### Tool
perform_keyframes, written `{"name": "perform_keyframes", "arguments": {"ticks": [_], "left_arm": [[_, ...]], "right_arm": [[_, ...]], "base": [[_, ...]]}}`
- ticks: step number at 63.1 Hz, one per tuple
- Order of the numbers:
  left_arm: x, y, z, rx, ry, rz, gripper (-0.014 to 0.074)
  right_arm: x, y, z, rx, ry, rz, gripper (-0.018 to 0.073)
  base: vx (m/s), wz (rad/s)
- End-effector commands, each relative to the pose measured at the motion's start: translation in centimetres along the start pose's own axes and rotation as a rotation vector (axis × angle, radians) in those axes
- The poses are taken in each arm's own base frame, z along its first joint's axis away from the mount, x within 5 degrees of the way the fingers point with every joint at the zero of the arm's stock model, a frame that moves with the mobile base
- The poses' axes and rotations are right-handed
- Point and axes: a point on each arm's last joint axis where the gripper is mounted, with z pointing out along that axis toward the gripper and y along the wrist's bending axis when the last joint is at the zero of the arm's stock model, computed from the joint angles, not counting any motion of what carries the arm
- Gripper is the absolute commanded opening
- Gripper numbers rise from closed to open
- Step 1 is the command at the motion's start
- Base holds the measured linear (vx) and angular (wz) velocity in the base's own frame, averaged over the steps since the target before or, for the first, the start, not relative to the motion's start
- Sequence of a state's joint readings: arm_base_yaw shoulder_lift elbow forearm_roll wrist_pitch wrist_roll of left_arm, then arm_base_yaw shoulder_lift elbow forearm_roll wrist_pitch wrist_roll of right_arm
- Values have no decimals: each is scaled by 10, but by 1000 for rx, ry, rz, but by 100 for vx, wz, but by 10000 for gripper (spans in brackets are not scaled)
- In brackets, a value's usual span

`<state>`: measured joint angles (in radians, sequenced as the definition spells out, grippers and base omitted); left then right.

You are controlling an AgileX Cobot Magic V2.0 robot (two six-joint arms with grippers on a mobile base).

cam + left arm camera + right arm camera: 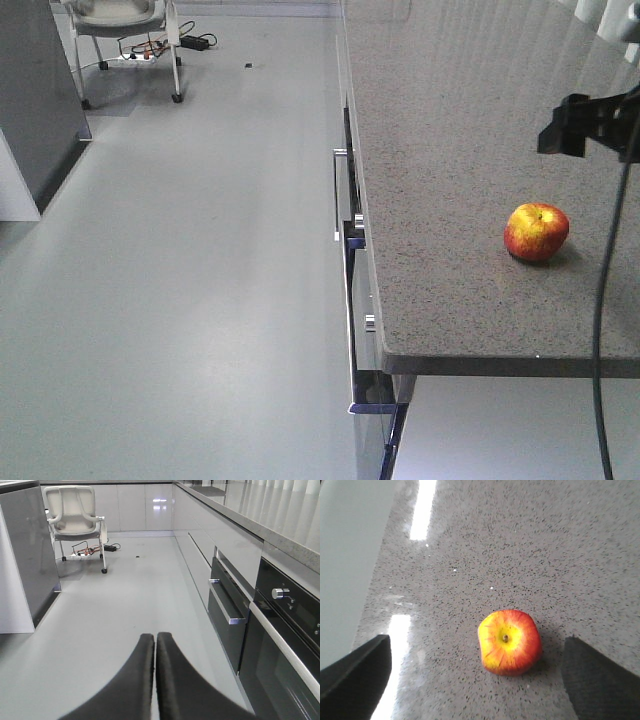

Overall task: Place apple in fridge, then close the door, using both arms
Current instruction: 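Lower the right gripper over the red-yellow apple on the counter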

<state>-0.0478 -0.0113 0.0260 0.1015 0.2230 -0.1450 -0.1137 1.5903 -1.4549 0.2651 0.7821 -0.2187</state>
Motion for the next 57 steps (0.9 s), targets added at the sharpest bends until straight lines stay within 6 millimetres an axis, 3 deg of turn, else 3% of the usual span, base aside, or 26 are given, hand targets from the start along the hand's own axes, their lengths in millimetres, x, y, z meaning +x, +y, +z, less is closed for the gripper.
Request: {"name": "perform_keyframes", "arguments": {"ticks": [1,17,48,57], "left_arm": [[-1,-1,0,12,-74,-19,-6],[-1,-1,0,12,-74,-19,-6],[-1,-1,0,12,-74,-19,-6],[-1,-1,0,12,-74,-19,-6]], "right_arm": [[-18,-2,2,5,-78,-11,645],[-12,-13,61,4,35,-3,636],[9,-24,114,11,146,18,610],[12,-25,119,10,162,20,549]], "base": [[0,0],[0,0],[0,0],[0,0]]}}
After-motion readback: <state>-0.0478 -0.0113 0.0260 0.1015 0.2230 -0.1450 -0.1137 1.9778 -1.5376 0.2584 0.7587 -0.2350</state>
